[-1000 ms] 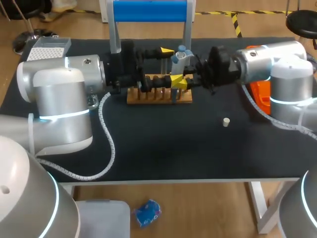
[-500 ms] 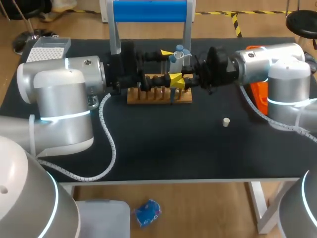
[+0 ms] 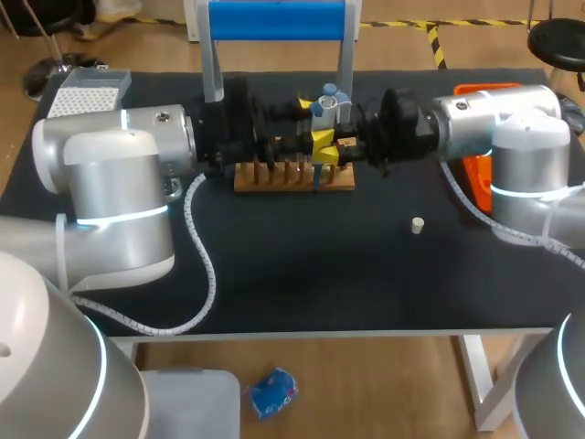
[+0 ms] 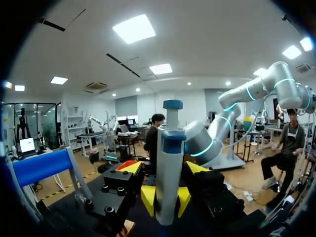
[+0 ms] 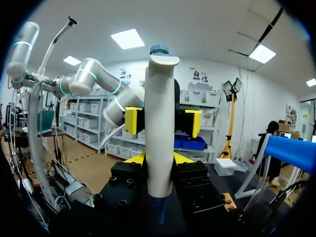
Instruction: Invert the test tube, pick up the pipette, mount the tip to pipette, aspirate from beaker and dispense into the tube, eject the tip, return the pipette, and cap with the stopper.
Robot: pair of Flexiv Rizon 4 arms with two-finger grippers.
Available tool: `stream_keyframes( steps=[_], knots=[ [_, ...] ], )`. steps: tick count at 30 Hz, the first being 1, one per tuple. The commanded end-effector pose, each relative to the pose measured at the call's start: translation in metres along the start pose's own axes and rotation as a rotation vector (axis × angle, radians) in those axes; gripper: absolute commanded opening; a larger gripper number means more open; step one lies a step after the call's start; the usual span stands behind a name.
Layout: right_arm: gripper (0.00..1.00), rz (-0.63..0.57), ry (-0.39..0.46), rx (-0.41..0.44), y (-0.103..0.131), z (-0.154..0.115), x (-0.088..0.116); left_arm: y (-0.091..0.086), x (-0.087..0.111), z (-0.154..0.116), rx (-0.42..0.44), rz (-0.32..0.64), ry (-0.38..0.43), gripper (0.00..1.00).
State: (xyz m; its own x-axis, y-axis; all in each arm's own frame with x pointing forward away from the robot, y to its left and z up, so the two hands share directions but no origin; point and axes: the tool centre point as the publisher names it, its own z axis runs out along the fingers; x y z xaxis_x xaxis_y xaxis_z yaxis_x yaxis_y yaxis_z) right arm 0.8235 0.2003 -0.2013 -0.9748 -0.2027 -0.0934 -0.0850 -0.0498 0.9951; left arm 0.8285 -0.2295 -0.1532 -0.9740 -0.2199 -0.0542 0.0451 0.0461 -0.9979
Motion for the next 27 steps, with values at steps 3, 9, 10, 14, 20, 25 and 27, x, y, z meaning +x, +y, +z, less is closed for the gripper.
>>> stream_keyframes(
  steps=[3,9,10,14,20,25,27],
  knots=[
    [0.00,0.002,-0.009,-0.003,-0.002,0.001,0.000,0.001,0.001,0.004,0.000,-0.002,-0.007,0.38],
    [0.00,0.004,-0.012,-0.004,-0.002,0.001,0.000,0.001,0.001,0.004,-0.001,-0.004,-0.001,0.13],
    [0.00,0.005,-0.013,-0.004,-0.002,0.001,0.000,0.001,0.001,0.004,-0.002,-0.004,0.000,0.00],
    [0.00,0.009,-0.011,-0.003,-0.002,0.001,0.000,0.002,0.002,0.004,-0.003,-0.005,0.008,0.00],
    [1.00,0.021,-0.003,0.004,-0.003,0.000,0.001,-0.001,0.001,0.001,0.005,0.000,0.005,0.00],
    [1.00,0.032,0.007,0.029,0.000,-0.009,0.007,-0.006,-0.008,-0.006,0.007,0.004,-0.031,0.00],
    [1.00,0.032,-0.002,0.050,0.001,-0.015,0.011,-0.008,-0.013,-0.010,-0.008,0.010,-0.055,0.00]
  ],
)
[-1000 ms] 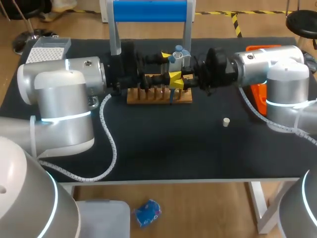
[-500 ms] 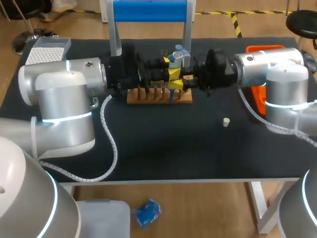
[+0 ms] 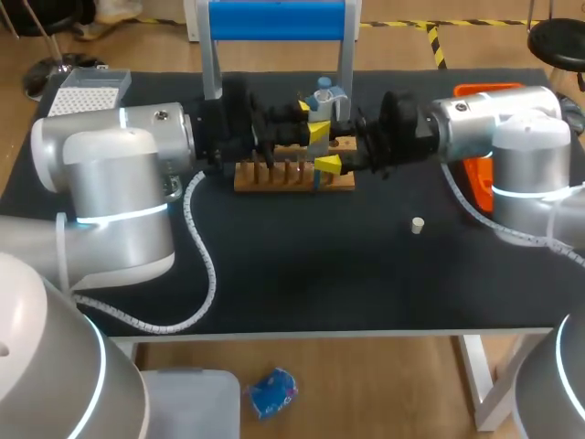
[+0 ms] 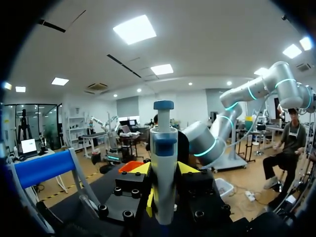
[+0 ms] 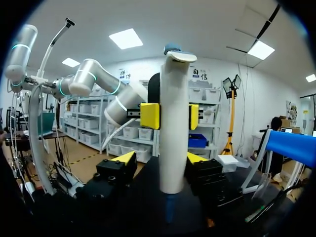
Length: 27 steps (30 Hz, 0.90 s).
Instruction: Invert the test tube, pick up the pipette, mount the tip to pipette, aspirate from beaker and dispense into the tube, eject the tip, return the pipette, and cap with the stopper.
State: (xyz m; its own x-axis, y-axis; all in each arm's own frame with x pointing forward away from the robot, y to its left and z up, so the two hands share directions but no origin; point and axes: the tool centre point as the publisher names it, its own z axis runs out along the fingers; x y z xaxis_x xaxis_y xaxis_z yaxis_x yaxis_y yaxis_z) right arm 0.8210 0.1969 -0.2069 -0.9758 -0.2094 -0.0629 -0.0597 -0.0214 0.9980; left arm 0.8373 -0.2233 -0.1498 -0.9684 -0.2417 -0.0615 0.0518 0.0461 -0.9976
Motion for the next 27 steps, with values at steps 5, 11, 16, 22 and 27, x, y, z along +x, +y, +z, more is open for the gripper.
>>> stream_keyframes(
  steps=[5,11,16,22,27],
  knots=[
    [1.00,-0.004,-0.042,0.064,0.012,-0.035,0.016,-0.010,-0.022,-0.017,-0.024,-0.005,-0.108,0.00],
    [1.00,-0.004,-0.069,0.081,0.020,-0.062,0.020,-0.018,-0.041,-0.026,-0.035,0.004,-0.151,0.00],
    [1.00,-0.001,-0.079,0.071,0.017,-0.064,0.020,-0.018,-0.042,-0.021,-0.022,0.001,-0.151,0.00],
    [1.00,0.006,-0.076,0.064,0.014,-0.062,0.019,-0.016,-0.037,-0.022,-0.036,-0.010,-0.145,0.00],
    [1.00,-0.008,-0.106,0.084,0.022,-0.068,0.016,-0.016,-0.037,-0.033,-0.071,-0.017,-0.160,0.00]
  ],
)
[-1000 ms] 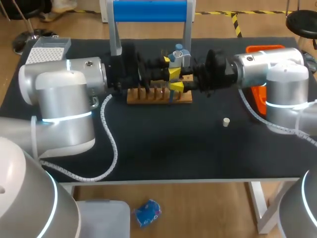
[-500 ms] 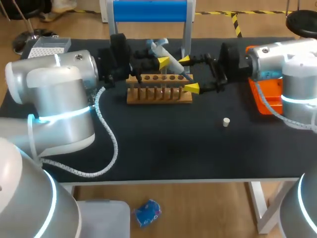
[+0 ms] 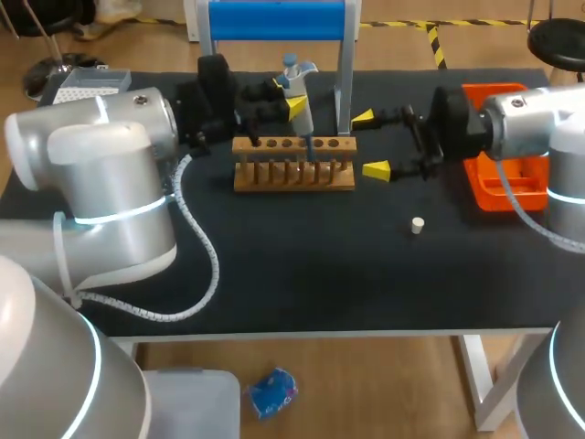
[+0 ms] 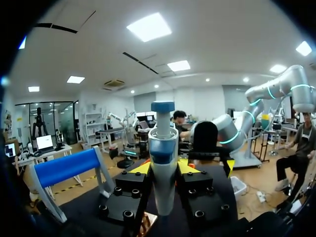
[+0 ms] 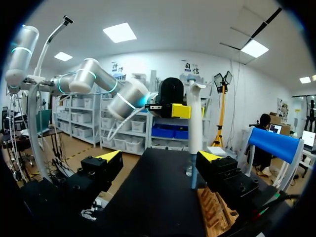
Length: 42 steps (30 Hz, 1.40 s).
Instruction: Invert the test tube, pick up the pipette, mount the tip to pipette, aspirate from beaker and dispense into the tube, eject the tip, return the pipette, and cap with the stopper.
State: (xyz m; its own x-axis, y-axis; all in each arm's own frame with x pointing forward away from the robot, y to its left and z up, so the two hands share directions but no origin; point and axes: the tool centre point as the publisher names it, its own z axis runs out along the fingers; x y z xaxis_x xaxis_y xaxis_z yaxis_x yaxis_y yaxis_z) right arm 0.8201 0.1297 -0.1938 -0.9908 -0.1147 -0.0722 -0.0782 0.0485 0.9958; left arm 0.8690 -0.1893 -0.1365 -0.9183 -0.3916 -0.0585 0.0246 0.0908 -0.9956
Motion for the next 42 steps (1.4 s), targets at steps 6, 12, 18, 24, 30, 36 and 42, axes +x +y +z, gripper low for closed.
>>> stream_keyframes(
  steps=[6,12,18,24,30,36,42],
  knots=[
    [1.00,0.011,-0.064,0.051,0.010,-0.018,-0.005,-0.005,-0.013,-0.019,-0.073,-0.028,-0.037,0.00],
    [1.00,0.040,-0.123,0.069,0.011,-0.044,-0.019,-0.006,-0.041,-0.028,-0.165,-0.052,-0.104,0.00],
    [1.00,0.034,-0.136,0.060,0.013,-0.055,-0.029,-0.007,-0.053,-0.029,-0.169,-0.044,-0.134,0.00],
    [1.00,0.034,-0.136,0.060,0.013,-0.055,-0.029,-0.007,-0.053,-0.029,-0.169,-0.044,-0.134,0.00],
    [1.00,0.034,-0.136,0.060,0.013,-0.055,-0.029,-0.007,-0.053,-0.029,-0.169,-0.044,-0.134,0.00],
    [1.00,0.061,-0.178,0.072,0.012,-0.054,-0.039,-0.011,-0.079,-0.026,-0.219,-0.074,-0.187,0.00],
    [1.00,0.149,-0.264,0.094,0.010,-0.055,-0.065,-0.011,-0.121,-0.023,-0.302,-0.140,-0.259,0.00]
  ],
)
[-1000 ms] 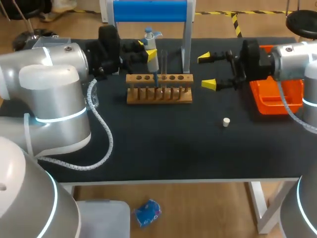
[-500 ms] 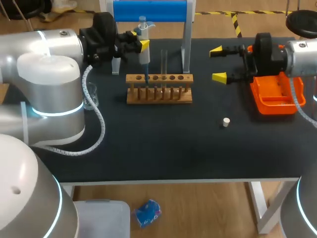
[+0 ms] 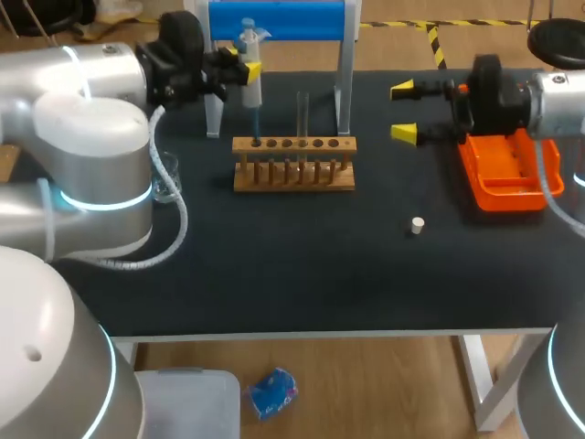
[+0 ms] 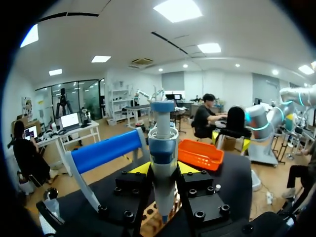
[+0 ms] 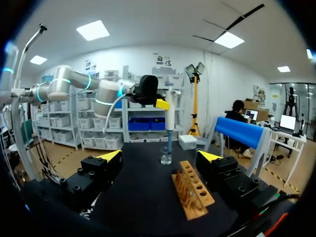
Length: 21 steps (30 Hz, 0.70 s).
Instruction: Invert the test tube, pick up the pipette, mount the tip to pipette, aspirate from beaker and dispense into the tube, eject the tip, return the pipette, and cap with the stopper.
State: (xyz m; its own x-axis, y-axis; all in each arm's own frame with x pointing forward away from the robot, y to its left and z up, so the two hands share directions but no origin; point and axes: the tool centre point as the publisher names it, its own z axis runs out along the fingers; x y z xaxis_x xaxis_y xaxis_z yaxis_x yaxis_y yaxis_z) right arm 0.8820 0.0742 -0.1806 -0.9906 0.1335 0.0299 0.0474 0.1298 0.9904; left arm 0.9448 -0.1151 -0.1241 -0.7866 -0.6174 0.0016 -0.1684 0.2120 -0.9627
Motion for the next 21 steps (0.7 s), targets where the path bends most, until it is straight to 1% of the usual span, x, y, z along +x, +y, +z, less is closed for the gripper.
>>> stream_keyframes(
  steps=[1,2,3,5,10,12,17,21],
  knots=[
    [1.00,0.038,-0.042,0.026,0.006,0.009,-0.011,-0.013,-0.023,0.020,-0.109,-0.035,-0.025,0.00],
    [1.00,0.049,-0.054,0.028,0.007,0.010,-0.014,-0.014,-0.029,0.021,-0.122,-0.042,-0.039,0.00],
    [1.00,0.064,-0.068,0.033,0.007,0.011,-0.019,-0.013,-0.036,0.022,-0.140,-0.071,-0.050,0.00],
    [1.00,0.085,-0.092,0.043,0.007,0.013,-0.027,-0.013,-0.046,0.025,-0.162,-0.079,-0.080,0.00],
    [1.00,0.121,-0.132,0.068,0.009,0.023,-0.047,-0.010,-0.071,0.033,-0.196,-0.125,-0.119,0.00],
    [1.00,0.123,-0.134,0.069,0.010,0.028,-0.055,-0.007,-0.080,0.036,-0.209,-0.144,-0.129,0.00],
    [1.00,0.133,-0.144,0.093,0.010,0.042,-0.074,-0.001,-0.102,0.046,-0.243,-0.155,-0.156,0.00],
    [1.00,0.147,-0.168,0.113,0.011,0.053,-0.088,0.004,-0.120,0.054,-0.265,-0.167,-0.184,0.00]
  ],
)
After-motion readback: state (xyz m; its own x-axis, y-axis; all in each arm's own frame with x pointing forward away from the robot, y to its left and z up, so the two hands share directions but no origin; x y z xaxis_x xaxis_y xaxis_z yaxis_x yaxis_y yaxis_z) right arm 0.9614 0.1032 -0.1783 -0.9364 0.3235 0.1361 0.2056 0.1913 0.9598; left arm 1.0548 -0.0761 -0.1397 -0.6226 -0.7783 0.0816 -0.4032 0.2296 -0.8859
